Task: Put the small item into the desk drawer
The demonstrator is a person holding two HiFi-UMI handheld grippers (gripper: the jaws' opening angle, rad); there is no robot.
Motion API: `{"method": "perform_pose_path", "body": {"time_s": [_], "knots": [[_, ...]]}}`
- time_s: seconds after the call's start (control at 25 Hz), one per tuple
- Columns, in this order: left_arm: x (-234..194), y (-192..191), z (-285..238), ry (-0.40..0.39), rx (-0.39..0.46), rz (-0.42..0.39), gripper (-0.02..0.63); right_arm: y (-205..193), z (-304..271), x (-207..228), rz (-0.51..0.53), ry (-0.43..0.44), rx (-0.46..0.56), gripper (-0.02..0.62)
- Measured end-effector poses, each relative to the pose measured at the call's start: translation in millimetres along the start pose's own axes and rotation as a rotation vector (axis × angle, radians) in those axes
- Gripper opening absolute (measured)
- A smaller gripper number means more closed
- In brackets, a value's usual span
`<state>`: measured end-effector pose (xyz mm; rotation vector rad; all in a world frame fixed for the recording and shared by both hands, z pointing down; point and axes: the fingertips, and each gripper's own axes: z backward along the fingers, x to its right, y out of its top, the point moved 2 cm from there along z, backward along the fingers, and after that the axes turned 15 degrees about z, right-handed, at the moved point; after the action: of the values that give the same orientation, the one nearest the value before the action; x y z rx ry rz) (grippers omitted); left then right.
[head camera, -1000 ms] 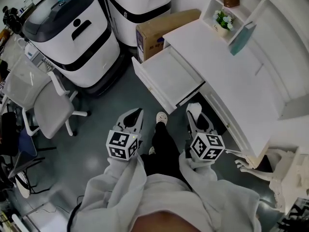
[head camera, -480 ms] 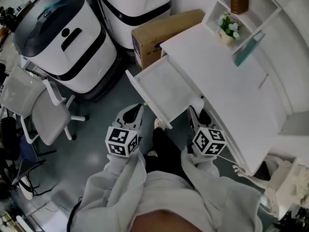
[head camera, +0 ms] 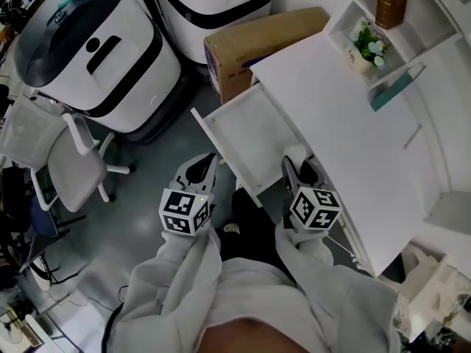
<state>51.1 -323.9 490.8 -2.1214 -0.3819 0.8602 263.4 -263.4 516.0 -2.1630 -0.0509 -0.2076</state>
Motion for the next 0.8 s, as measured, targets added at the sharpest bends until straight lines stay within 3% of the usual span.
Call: {"method": "perform_pose_path", "body": {"time_s": [0.28,0.8], "knots": [[-10.8,4.4,-6.6,0.034,-0.012,0.014,0.017,-17.4,-45.8,-2.9,0.025,0.058,-0.100,0.190],[-39.8,-4.5,17.8,0.155,-0.019,0.063,0.017,-95.2,-165.2,7.9,0.246,0.132,-0.409,0.190]]}}
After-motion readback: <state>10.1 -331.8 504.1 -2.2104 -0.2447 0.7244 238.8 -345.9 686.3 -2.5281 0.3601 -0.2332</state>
